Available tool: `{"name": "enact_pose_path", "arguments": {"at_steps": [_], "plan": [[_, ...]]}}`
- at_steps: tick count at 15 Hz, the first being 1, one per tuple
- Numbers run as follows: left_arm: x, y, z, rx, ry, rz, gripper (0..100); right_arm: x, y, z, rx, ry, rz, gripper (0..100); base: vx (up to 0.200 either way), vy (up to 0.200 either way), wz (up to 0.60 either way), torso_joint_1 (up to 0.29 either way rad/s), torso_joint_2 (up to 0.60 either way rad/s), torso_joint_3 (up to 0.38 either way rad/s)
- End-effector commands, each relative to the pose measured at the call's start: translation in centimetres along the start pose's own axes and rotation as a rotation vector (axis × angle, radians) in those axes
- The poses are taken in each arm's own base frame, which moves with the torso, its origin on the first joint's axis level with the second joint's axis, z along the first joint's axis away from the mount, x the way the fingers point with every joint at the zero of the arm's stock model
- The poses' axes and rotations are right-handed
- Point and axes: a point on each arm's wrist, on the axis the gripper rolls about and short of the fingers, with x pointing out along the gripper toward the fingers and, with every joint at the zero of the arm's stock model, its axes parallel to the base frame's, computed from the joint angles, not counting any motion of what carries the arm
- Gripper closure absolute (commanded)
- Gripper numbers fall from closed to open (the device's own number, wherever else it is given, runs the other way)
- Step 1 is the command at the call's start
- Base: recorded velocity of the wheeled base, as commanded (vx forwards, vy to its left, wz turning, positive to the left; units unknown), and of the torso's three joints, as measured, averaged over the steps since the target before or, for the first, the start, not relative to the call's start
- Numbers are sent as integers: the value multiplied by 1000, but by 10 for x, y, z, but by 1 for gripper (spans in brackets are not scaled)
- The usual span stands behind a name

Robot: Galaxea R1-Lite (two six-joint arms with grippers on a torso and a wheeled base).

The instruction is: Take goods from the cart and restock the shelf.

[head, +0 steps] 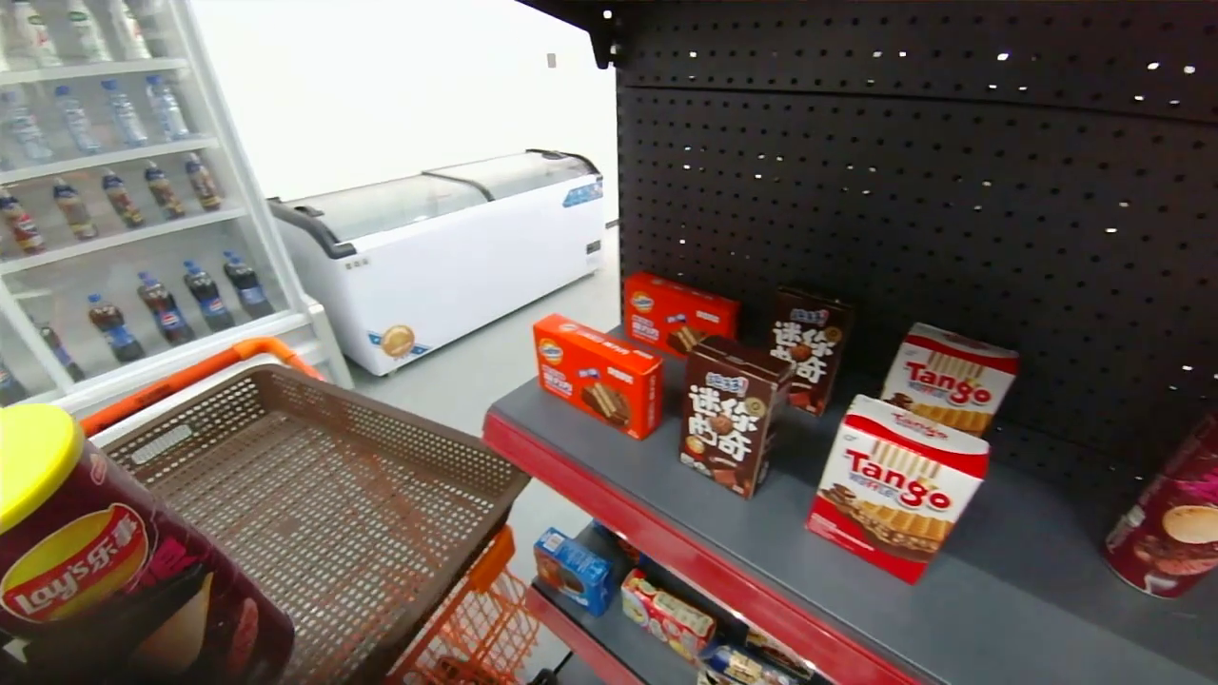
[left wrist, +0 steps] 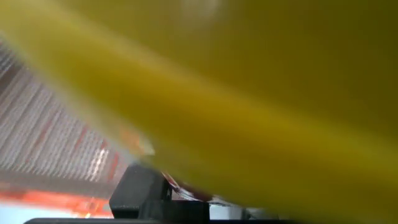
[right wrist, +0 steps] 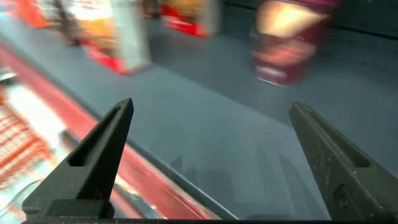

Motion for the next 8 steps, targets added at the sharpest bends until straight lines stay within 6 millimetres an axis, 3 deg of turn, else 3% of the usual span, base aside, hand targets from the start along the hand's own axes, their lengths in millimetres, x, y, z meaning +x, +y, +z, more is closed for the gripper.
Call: {"name": "enact_pose_path", "arguments": {"at_steps": [1,4,5,7,8], "plan": [[0,0,1,0,-4,1,100,0,0,0,0,-1,1,0,0,0,-600,2,2,2],[-2,-4,5,2,-29,-86,100,0,0,0,0,-1,1,0,0,0,-600,1,1,4],[-10,-11,7,-24,-55,-225,100,0,0,0,0,-1,1,0,0,0,-600,7,2,7],[-21,-15,-2,-60,-12,-290,100,0,0,0,-2,-1,1,0,0,0,-600,2,0,2],[-25,-16,-5,-59,9,-304,100,0,0,0,0,1,1,0,0,0,0,0,0,0]]}}
